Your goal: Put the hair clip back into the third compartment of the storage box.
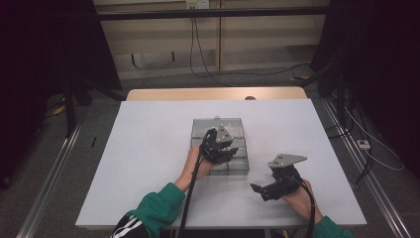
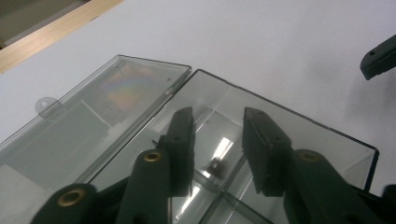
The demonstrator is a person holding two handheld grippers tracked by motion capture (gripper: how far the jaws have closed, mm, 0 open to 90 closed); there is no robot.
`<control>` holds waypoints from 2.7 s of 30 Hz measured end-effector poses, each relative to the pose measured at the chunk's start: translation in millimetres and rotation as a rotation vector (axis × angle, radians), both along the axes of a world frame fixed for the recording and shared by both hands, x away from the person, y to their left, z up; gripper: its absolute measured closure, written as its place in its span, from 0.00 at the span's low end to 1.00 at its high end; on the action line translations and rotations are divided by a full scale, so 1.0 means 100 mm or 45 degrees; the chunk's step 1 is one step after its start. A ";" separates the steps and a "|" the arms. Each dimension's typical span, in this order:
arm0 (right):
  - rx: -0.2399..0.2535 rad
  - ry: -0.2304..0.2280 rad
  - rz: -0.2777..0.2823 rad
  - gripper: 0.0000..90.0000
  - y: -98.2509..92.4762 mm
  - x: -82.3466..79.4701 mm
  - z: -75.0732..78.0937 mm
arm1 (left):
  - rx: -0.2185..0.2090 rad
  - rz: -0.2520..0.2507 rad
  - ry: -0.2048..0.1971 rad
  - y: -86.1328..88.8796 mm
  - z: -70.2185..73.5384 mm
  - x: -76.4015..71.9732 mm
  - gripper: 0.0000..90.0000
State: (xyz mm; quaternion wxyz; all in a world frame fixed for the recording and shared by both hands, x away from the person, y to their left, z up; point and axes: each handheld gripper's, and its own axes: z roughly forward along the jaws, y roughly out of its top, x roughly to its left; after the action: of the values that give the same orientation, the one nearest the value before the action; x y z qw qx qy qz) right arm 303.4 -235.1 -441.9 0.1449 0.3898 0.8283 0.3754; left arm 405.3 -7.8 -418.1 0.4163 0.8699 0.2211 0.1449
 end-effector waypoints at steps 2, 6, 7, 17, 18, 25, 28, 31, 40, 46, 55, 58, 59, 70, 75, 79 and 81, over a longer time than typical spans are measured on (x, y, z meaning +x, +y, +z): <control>0.000 0.000 0.001 0.00 0.00 0.00 0.00 | -0.012 0.021 -0.002 0.03 0.00 0.00 0.61; 0.003 -0.008 -0.002 0.00 -0.01 -0.01 0.02 | -0.007 0.067 -0.001 0.11 0.02 -0.01 0.41; 0.003 -0.009 -0.004 0.00 -0.02 -0.01 0.02 | -0.004 0.066 -0.003 0.14 0.03 -0.02 0.41; 0.007 -0.011 -0.001 0.00 -0.01 -0.02 0.03 | 0.028 0.113 -0.027 0.35 0.04 -0.06 0.22; 0.008 -0.012 -0.001 0.00 -0.01 -0.02 0.03 | 0.036 0.123 -0.033 0.38 0.05 -0.06 0.21; 0.010 -0.015 -0.001 0.00 -0.01 -0.02 0.03 | 0.031 0.184 -0.027 0.57 0.08 -0.03 0.08; 0.010 -0.012 -0.002 0.00 -0.01 -0.02 0.03 | 0.040 0.211 -0.017 0.63 0.09 -0.02 0.05; 0.011 -0.011 -0.001 0.00 -0.01 -0.02 0.03 | 0.023 0.231 -0.012 0.66 0.10 -0.01 0.01; 0.013 -0.008 -0.002 0.00 -0.01 -0.01 0.03 | 0.030 0.243 0.012 0.71 0.09 0.02 0.00; 0.014 -0.008 -0.001 0.00 -0.01 -0.02 0.03 | 0.059 0.236 0.021 0.68 0.06 0.02 0.00; 0.015 -0.008 0.000 0.00 -0.01 -0.02 0.03 | 0.090 0.212 0.027 0.65 0.02 0.01 0.00; 0.014 -0.006 0.000 0.00 -0.01 -0.01 0.02 | 0.106 0.197 0.023 0.63 0.00 0.01 0.02; 0.014 -0.004 0.000 0.00 -0.01 -0.01 0.02 | 0.111 0.197 0.031 0.62 0.00 0.00 0.02; 0.012 -0.001 0.003 0.00 0.00 -0.01 0.02 | 0.139 0.179 0.041 0.59 -0.05 0.00 0.05; 0.012 0.003 0.004 0.00 0.00 -0.01 0.01 | 0.141 0.179 0.042 0.58 -0.06 0.00 0.06; 0.013 0.002 0.007 0.00 0.00 -0.01 0.01 | 0.147 0.181 0.040 0.56 -0.08 -0.01 0.06; 0.012 0.002 0.009 0.00 0.00 -0.01 0.01 | 0.152 0.182 0.039 0.56 -0.08 -0.01 0.07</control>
State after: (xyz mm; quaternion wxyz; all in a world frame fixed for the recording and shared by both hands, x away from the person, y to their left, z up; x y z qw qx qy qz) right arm 302.5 -234.8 -440.4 0.1411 0.3879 0.8280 0.3795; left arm 404.1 47.9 -426.1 0.3488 0.8773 0.2799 0.1740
